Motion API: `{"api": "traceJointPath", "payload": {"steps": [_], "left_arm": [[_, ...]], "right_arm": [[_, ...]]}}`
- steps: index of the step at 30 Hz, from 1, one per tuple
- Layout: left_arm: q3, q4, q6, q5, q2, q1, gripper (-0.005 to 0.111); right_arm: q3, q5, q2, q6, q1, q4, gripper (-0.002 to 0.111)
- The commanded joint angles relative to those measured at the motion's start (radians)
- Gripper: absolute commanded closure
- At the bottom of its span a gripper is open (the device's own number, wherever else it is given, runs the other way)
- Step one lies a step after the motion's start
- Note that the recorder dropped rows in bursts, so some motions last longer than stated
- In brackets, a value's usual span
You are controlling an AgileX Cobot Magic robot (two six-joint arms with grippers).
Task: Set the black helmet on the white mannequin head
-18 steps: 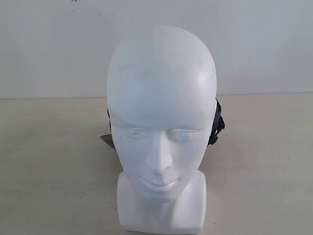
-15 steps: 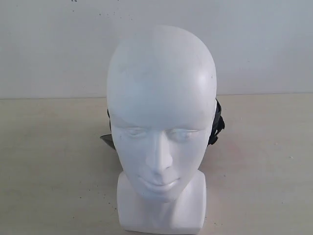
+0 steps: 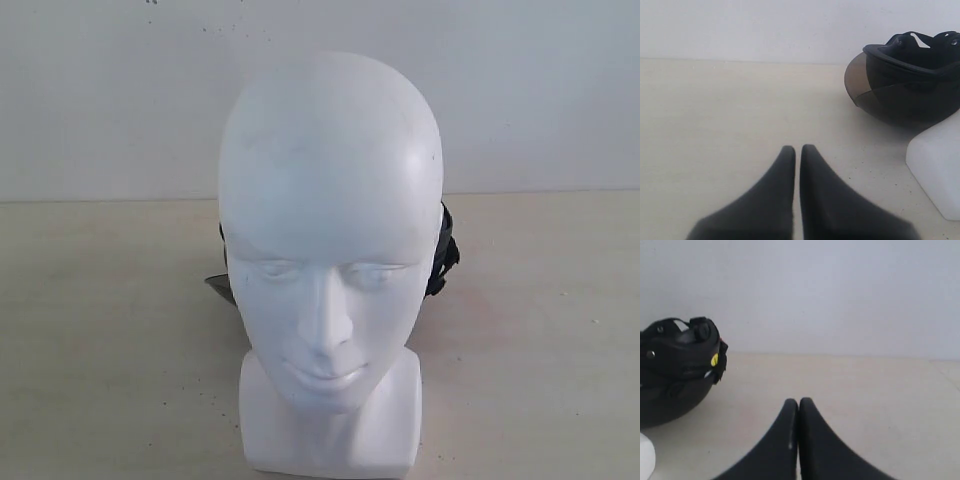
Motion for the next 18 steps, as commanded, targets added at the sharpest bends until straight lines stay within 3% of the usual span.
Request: {"api": "traceJointPath", "payload": {"steps": [1, 2, 5, 7, 8, 13, 15, 18], "left_arm": [[0.003, -0.005, 0.003, -0.001, -0.003, 0.0, 0.102], [0.003, -0.005, 0.003, -0.001, -0.003, 0.0, 0.102], [0.003, -0.005, 0.003, -0.001, -0.003, 0.0, 0.102], [0.003, -0.005, 0.003, -0.001, -0.003, 0.0, 0.102], [0.003, -0.005, 0.003, -0.001, -0.003, 0.0, 0.102], [0.003, -0.005, 0.003, -0.001, -0.003, 0.0, 0.102], [0.003, -0.005, 0.003, -0.001, -0.003, 0.0, 0.102], [0.003, -0.005, 0.003, -0.001, -0.003, 0.0, 0.102]], "right_arm": [[0.0, -0.139, -0.004, -0.003, -0.002, -0.01, 0.108], [0.0, -0.185, -0.004, -0.003, -0.002, -0.01, 0.108], [0.0, -0.493, -0.004, 0.273, 0.001, 0.031, 0.108], [-0.051, -0.471, -0.004, 0.298, 0.001, -0.028, 0.108], [-0.101, -0.402, -0.004, 0.323, 0.001, -0.058, 0.108], [-0.546, 0.282, 0.16, 0.341, 0.001, -0.089, 0.108], [-0.713, 0.61, 0.304, 0.184, 0.008, 0.004, 0.108], [-0.815, 0.803, 0.414, 0.093, 0.046, 0.155, 0.108]]}}
